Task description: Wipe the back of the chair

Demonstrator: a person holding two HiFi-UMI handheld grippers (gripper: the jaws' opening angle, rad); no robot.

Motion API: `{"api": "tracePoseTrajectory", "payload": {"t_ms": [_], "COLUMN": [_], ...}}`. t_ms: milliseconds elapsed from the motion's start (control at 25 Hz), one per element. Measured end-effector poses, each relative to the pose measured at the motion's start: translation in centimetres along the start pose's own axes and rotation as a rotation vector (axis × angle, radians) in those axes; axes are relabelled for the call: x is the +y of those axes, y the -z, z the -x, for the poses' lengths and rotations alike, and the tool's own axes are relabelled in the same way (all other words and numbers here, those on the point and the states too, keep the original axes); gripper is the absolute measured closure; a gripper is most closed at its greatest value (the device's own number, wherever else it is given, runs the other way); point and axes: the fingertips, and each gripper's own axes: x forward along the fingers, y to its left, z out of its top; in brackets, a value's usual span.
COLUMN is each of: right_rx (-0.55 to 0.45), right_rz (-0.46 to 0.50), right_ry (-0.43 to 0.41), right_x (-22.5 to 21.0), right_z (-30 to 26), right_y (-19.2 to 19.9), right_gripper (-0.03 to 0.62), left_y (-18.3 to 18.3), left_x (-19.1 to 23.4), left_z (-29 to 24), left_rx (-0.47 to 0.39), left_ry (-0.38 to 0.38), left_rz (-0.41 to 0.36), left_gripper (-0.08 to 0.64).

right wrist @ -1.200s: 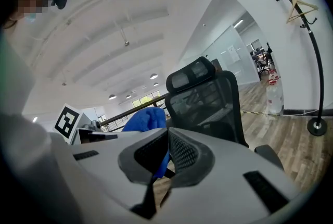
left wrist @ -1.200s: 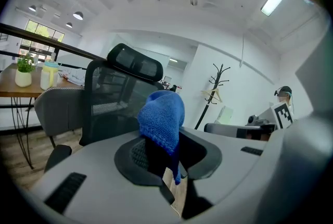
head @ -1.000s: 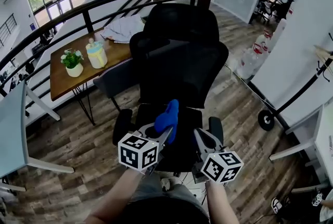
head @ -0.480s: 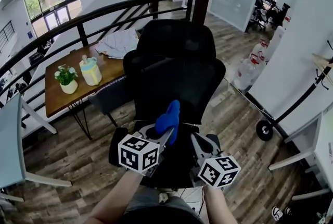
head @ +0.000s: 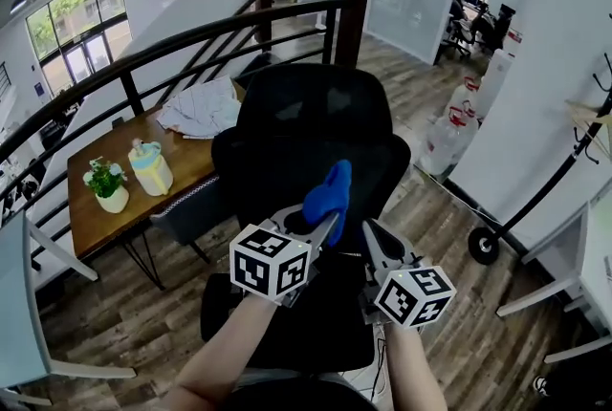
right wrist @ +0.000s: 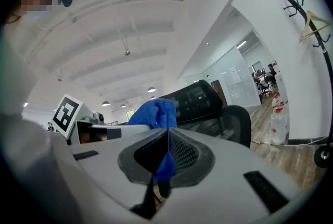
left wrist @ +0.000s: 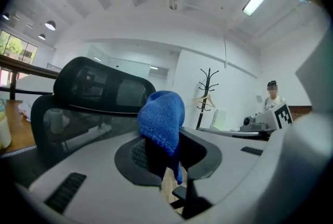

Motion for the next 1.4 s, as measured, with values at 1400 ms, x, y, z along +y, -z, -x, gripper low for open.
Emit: {"api": "tracePoseTrajectory", "payload": {"t_ms": [1400], "right_rx": [-0.032], "right_rz": [0.176], "right_ry": [0.118], "right_x": [-8.4], "right_z": [-10.5], "right_y": [-7.8], "right_gripper": [0.563], "left_y": [-10.0], "left_x": [5.7], "left_z": [-17.2], "left_rx": [0.040], "left_ry": [0.071], "left_rz": [-0.120], "left_gripper": [0.474]}}
